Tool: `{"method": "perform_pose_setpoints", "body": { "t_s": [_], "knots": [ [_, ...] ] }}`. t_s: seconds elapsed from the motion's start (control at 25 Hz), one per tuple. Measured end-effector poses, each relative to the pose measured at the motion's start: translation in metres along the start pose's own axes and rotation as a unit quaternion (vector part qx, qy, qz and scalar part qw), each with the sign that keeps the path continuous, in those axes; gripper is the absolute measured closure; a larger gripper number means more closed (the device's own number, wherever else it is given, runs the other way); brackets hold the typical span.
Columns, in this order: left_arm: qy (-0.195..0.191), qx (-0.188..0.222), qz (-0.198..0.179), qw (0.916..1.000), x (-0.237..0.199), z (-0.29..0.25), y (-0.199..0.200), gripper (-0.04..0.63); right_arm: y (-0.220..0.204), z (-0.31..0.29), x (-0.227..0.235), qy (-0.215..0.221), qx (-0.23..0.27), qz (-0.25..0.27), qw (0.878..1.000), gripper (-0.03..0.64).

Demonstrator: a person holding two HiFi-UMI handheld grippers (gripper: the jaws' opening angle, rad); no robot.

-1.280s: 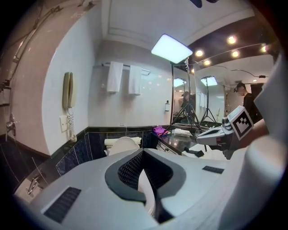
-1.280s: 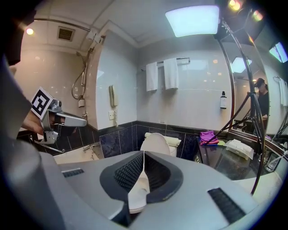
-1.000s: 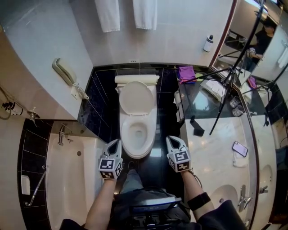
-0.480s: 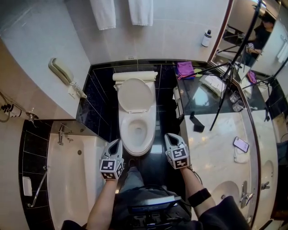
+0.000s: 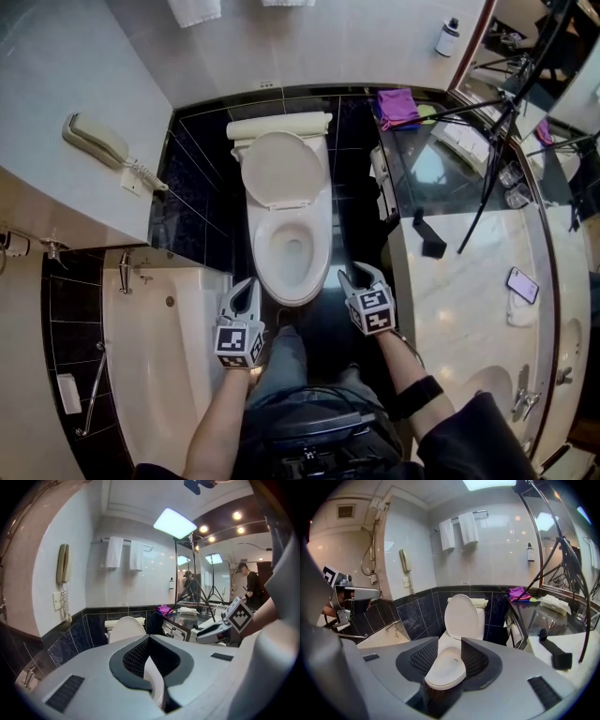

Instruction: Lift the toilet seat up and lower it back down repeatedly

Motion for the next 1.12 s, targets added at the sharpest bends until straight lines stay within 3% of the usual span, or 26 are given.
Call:
{"method": "perform_pose_setpoints", "body": {
  "t_s": [0.08, 0.4, 0.72, 0.88, 1.12],
  "knots": [
    [0.002, -0.008, -0.008, 0.9999, -0.007, -0.014, -0.017, 0.6, -0.022, -0.021, 0.001, 0.01, -0.019, -0.009, 1.0, 0.41],
    [-0.01, -0.02, -0.032, 0.9992, -0.023, -0.07, -0.095, 0.6, -0.13, -0.098, 0.024, 0.008, -0.085, -0.069, 0.994, 0.408],
    [-0.014, -0.037, -0.043, 0.9983, -0.028, -0.103, -0.199, 0.6, -0.285, -0.161, 0.047, 0.005, -0.151, -0.124, 0.981, 0.41],
    [-0.005, -0.045, -0.028, 0.9986, -0.028, -0.12, -0.245, 0.6, -0.346, -0.191, 0.053, 0.007, -0.166, -0.156, 0.974, 0.41],
    [-0.016, -0.045, -0.039, 0.9981, -0.038, -0.134, -0.288, 0.6, -0.398, -0.226, 0.053, -0.005, -0.164, -0.229, 0.959, 0.411]
  ]
}}
Point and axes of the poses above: the fingertips, and each gripper's own axes: z backward along the fingers, x to its right, y out of its top, the point moved 1 cm from there along z, backward along the fingers, and after that the axes turned 14 degrees about x, right-handed, at the moved point
